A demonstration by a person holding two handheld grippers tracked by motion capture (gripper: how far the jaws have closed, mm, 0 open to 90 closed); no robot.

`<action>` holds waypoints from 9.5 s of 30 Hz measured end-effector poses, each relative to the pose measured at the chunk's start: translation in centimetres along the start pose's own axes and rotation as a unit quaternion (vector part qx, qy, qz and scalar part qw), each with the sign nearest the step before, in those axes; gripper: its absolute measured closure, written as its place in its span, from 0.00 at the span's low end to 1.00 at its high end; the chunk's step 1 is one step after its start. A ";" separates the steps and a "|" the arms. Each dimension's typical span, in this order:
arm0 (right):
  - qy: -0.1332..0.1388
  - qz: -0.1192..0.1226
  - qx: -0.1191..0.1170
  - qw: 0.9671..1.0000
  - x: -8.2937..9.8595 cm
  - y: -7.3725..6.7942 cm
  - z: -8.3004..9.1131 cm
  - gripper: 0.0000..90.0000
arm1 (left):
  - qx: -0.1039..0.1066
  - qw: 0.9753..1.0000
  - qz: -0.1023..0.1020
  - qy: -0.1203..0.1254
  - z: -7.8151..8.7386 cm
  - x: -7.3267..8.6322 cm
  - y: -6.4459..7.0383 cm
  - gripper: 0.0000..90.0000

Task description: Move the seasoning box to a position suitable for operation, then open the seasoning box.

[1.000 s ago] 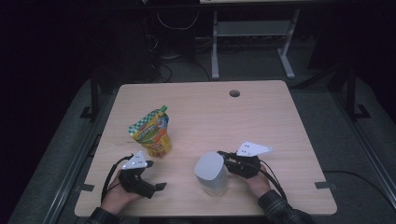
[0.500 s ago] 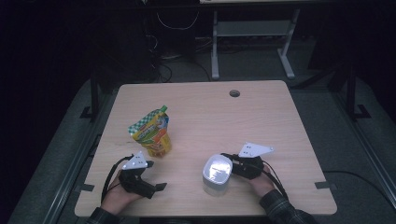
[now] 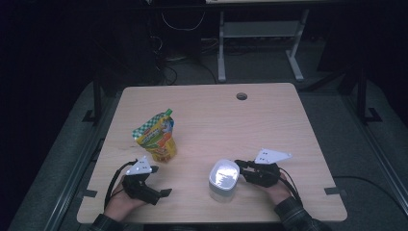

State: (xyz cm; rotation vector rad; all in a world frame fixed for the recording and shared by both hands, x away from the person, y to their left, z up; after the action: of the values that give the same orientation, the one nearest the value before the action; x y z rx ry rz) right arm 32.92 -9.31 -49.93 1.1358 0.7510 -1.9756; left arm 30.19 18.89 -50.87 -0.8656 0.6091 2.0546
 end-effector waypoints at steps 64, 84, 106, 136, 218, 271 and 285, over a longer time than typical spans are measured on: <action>-0.062 0.027 -0.124 0.990 2.9 -5.6 2.4 1.00 | 0.114 0.989 -0.076 0.047 -5.0 -8.1 8.9 0.00; -0.060 0.040 -0.116 0.991 2.2 -5.3 1.1 1.00 | 0.103 0.990 -0.079 0.054 -4.7 -8.9 7.9 0.00; -0.032 0.021 -0.043 0.998 1.8 -1.5 3.0 1.00 | 0.109 0.988 -0.097 0.056 -6.0 -9.7 9.0 0.00; -0.032 0.025 -0.037 0.998 1.8 -1.3 3.1 0.99 | 0.107 0.988 -0.099 0.058 -5.8 -9.4 9.0 0.14; -0.047 0.007 -0.042 0.998 2.5 -1.4 2.7 0.99 | 0.137 0.985 -0.060 0.085 -2.7 -12.6 8.3 1.00; -0.058 -0.040 0.046 0.996 3.4 0.9 1.5 0.21 | 0.141 0.983 -0.066 0.095 -4.3 -17.0 7.6 1.00; -0.057 -0.044 0.045 0.996 3.4 1.0 1.6 0.21 | 0.138 0.985 -0.063 0.080 -4.5 -16.0 7.5 1.00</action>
State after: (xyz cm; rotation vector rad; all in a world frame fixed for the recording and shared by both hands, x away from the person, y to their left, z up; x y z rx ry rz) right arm 31.77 -12.11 -52.32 1.0474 0.6679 -2.1470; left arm 32.69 3.79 -40.85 -0.8852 0.8815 1.7478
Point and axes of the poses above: each handheld gripper's, and its own axes: z roughly backward along the jaws, x roughly out of its underside, y roughly to its right, the point moved 9 cm from there along -z, roughly forward along the jaws
